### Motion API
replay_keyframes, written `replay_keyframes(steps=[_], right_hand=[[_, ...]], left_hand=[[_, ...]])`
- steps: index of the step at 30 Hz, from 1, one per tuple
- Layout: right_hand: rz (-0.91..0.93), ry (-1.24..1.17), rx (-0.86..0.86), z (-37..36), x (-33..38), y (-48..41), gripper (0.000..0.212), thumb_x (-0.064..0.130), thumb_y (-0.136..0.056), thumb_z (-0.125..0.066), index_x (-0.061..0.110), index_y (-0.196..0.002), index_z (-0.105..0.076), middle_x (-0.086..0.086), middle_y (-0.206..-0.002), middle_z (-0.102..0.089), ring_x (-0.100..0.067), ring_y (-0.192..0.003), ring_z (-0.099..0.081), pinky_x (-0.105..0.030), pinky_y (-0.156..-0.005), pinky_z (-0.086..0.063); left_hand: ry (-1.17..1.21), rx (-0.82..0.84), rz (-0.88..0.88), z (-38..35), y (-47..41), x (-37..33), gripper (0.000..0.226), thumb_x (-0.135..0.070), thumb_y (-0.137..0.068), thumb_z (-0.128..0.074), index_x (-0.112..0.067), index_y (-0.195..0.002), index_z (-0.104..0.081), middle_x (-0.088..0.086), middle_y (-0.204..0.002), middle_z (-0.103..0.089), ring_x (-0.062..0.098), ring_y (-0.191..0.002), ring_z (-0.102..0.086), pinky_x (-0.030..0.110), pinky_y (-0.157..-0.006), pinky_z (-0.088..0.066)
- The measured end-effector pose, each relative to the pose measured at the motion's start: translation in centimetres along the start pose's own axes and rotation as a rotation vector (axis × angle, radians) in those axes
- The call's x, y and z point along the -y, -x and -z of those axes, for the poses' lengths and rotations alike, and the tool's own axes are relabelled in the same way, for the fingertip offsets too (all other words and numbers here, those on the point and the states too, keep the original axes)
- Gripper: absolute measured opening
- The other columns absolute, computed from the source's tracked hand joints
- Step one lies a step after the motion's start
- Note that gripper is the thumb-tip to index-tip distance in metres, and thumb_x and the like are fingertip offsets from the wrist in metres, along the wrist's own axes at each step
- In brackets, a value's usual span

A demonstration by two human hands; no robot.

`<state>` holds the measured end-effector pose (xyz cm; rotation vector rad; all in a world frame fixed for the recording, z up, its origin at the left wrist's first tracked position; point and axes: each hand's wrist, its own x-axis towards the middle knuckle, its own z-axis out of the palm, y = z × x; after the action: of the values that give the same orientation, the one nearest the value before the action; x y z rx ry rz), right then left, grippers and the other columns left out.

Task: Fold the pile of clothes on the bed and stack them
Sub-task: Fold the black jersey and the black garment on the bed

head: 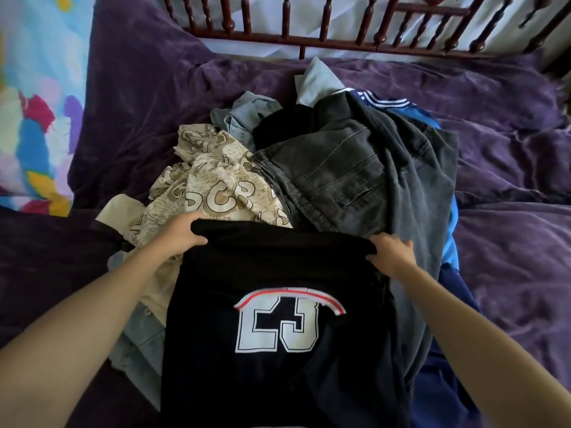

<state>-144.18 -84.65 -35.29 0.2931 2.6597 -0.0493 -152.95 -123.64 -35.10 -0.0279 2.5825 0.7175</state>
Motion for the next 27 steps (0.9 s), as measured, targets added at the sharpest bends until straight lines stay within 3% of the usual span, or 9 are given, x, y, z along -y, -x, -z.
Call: replay_keyframes(steps=[5, 10, 12, 14, 18, 20, 23, 25, 27], right_hand=[[-0.084, -0.271, -0.254, 3.3, -2.3, -0.8, 0.028, 0.02, -0.086, -0.062, 0.015, -0.113, -0.06, -0.01, -0.117, -0.057, -0.03, -0.117, -0.046, -0.041, -0.097, -0.03], [-0.059, -0.244, -0.216, 2.8, -2.0, 0.8, 0.032, 0.021, -0.087, -0.061, 0.015, -0.118, -0.058, -0.01, -0.12, -0.051, -0.029, -0.12, -0.042, -0.041, -0.098, -0.03], [-0.043, -0.306, -0.243, 1.9, -2.1, 2.1, 0.034, 0.019, -0.086, -0.064, 0.013, -0.118, -0.059, -0.01, -0.12, -0.053, -0.03, -0.12, -0.042, -0.041, -0.097, -0.03], [-0.011, -0.359, -0.3, 1.0, -2.3, 4.2, 0.034, 0.016, -0.081, -0.07, 0.009, -0.114, -0.063, -0.01, -0.118, -0.056, -0.033, -0.117, -0.045, -0.043, -0.095, -0.031], [0.191, -0.259, -0.446, -2.1, -3.6, 9.5, 0.045, 0.009, -0.051, -0.089, 0.012, -0.092, -0.069, -0.014, -0.11, -0.061, -0.039, -0.097, -0.056, -0.049, -0.077, -0.045], [0.329, -0.105, -0.394, -4.6, -4.2, 11.7, 0.069, 0.015, -0.032, -0.094, 0.023, -0.091, -0.058, -0.009, -0.112, -0.053, -0.032, -0.097, -0.051, -0.046, -0.069, -0.05], [0.355, 0.114, -0.066, -8.3, -3.9, 13.6, 0.079, 0.04, -0.019, -0.092, 0.029, -0.09, -0.058, -0.014, -0.117, -0.054, -0.034, -0.106, -0.053, -0.046, -0.07, -0.054], [0.338, 0.293, 0.043, -10.0, -3.4, 14.3, 0.06, 0.057, -0.029, -0.084, 0.029, -0.08, -0.071, -0.016, -0.107, -0.067, -0.035, -0.103, -0.061, -0.048, -0.07, -0.055], [0.346, 0.383, -0.018, -10.5, -2.6, 14.2, 0.041, 0.063, -0.06, -0.057, 0.028, -0.072, -0.074, -0.011, -0.095, -0.071, -0.03, -0.102, -0.053, -0.048, -0.073, -0.054]], left_hand=[[0.227, -0.171, -0.058, 3.8, 0.4, -2.1, 0.03, -0.004, -0.077, -0.073, -0.01, -0.103, -0.059, 0.009, -0.096, -0.057, 0.02, -0.09, -0.053, 0.026, -0.075, -0.039], [0.287, -0.095, -0.082, 2.6, 2.6, -3.0, 0.023, -0.005, -0.08, -0.07, -0.014, -0.096, -0.056, -0.004, -0.086, -0.052, 0.011, -0.082, -0.05, 0.019, -0.064, -0.037], [0.356, -0.063, -0.057, 1.9, 3.9, -2.0, 0.021, -0.007, -0.08, -0.07, -0.017, -0.091, -0.055, -0.009, -0.089, -0.05, 0.005, -0.08, -0.05, 0.015, -0.067, -0.037], [0.428, -0.029, -0.049, 1.7, 5.7, -0.3, 0.025, -0.006, -0.079, -0.071, -0.021, -0.094, -0.058, -0.006, -0.103, -0.055, 0.011, -0.093, -0.053, 0.023, -0.078, -0.041], [0.392, 0.055, -0.165, 0.2, 10.2, 3.1, 0.037, 0.007, -0.073, -0.071, -0.026, -0.086, -0.06, -0.005, -0.109, -0.06, 0.012, -0.107, -0.053, 0.025, -0.091, -0.037], [0.246, 0.019, -0.228, -1.6, 12.2, 4.9, 0.051, 0.013, -0.067, -0.072, -0.034, -0.079, -0.058, -0.004, -0.111, -0.059, 0.016, -0.111, -0.051, 0.027, -0.083, -0.04], [-0.355, 0.019, -0.335, -4.8, 14.1, 7.3, 0.049, -0.007, -0.051, -0.085, -0.036, -0.084, -0.063, -0.001, -0.118, -0.062, 0.023, -0.116, -0.045, 0.046, -0.086, -0.045], [-0.62, 0.027, -0.384, -6.8, 14.8, 8.2, 0.046, -0.041, -0.041, -0.088, -0.027, -0.08, -0.068, 0.004, -0.109, -0.066, 0.023, -0.108, -0.043, 0.053, -0.078, -0.049], [-0.69, -0.045, -0.39, -7.8, 15.2, 7.6, 0.043, -0.064, -0.059, -0.061, -0.024, -0.074, -0.069, 0.006, -0.1, -0.068, 0.024, -0.099, -0.048, 0.053, -0.076, -0.049]])
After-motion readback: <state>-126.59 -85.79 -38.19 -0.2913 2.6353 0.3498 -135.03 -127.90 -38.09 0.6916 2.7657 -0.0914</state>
